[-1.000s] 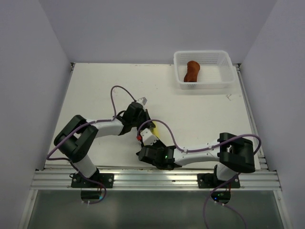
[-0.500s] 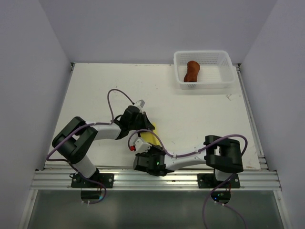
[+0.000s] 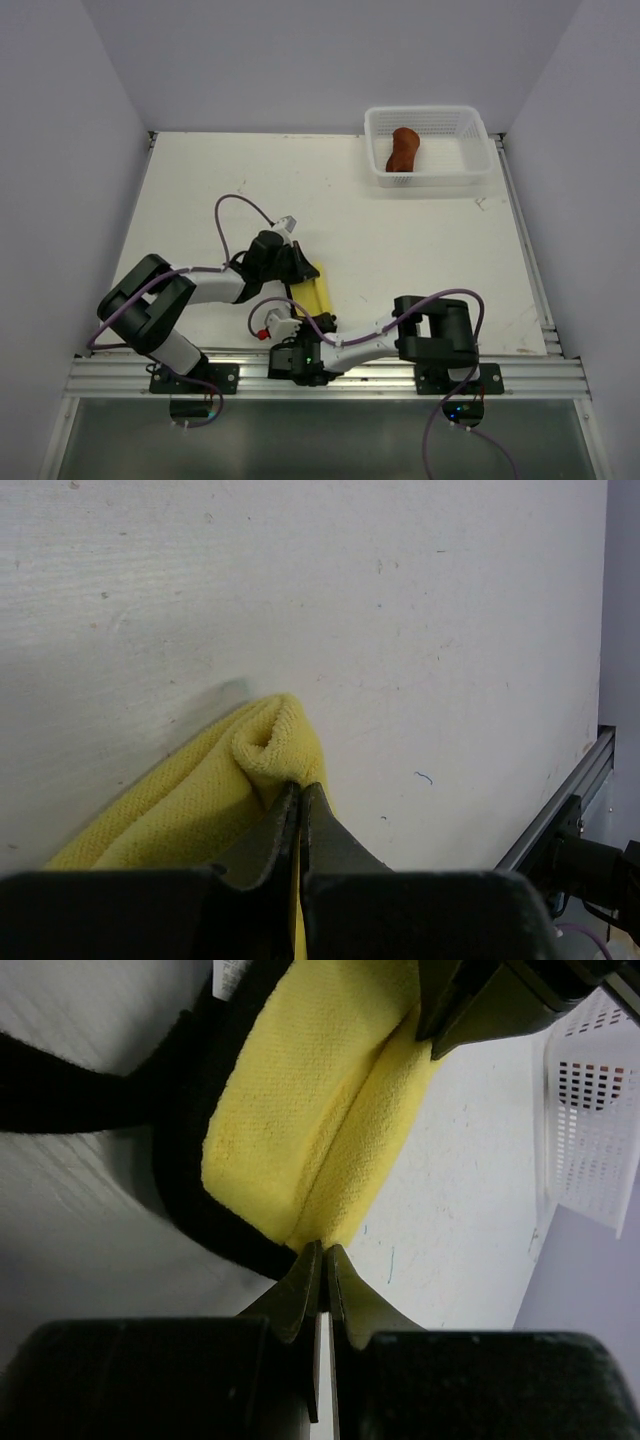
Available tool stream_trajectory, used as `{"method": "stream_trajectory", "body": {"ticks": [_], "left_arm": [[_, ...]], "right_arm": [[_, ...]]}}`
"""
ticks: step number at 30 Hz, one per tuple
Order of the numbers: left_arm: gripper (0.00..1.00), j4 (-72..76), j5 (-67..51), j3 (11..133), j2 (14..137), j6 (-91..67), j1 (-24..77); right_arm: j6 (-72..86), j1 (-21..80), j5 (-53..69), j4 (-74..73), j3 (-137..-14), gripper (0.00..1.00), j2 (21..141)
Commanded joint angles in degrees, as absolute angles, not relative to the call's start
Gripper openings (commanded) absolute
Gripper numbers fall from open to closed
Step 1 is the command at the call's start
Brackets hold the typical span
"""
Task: Roll the towels
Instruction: Roll the towel
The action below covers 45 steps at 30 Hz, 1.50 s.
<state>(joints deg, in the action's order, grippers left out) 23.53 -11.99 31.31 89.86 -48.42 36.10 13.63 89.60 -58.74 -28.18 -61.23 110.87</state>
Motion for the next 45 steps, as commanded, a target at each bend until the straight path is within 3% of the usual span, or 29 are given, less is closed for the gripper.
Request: {"method": "stream_trajectory", "body": {"ticks": [1, 24, 36, 45], "left_arm": [[0.0, 32.0, -5.1, 30.9, 87.6, -46.7, 33.6], [0.0, 25.9, -0.3, 27.9, 86.5, -42.2, 33.6], [0.0, 24.1, 1.1, 27.9, 88.6, -40.1, 33.6], [0.0, 21.1, 2.5, 28.9, 91.3, -40.5, 33.5]], "right_arm": [[13.3, 92.1, -55.5, -32.3, -63.7, 0.0, 113.5], [10.2, 92.4, -47.6, -39.1, -74.3, 0.0, 123.7], [12.8, 90.3, -42.3, -38.1, -73.1, 0.0, 120.0], [15.6, 89.0, -39.7, -37.5, -72.7, 0.09, 114.9]]}}
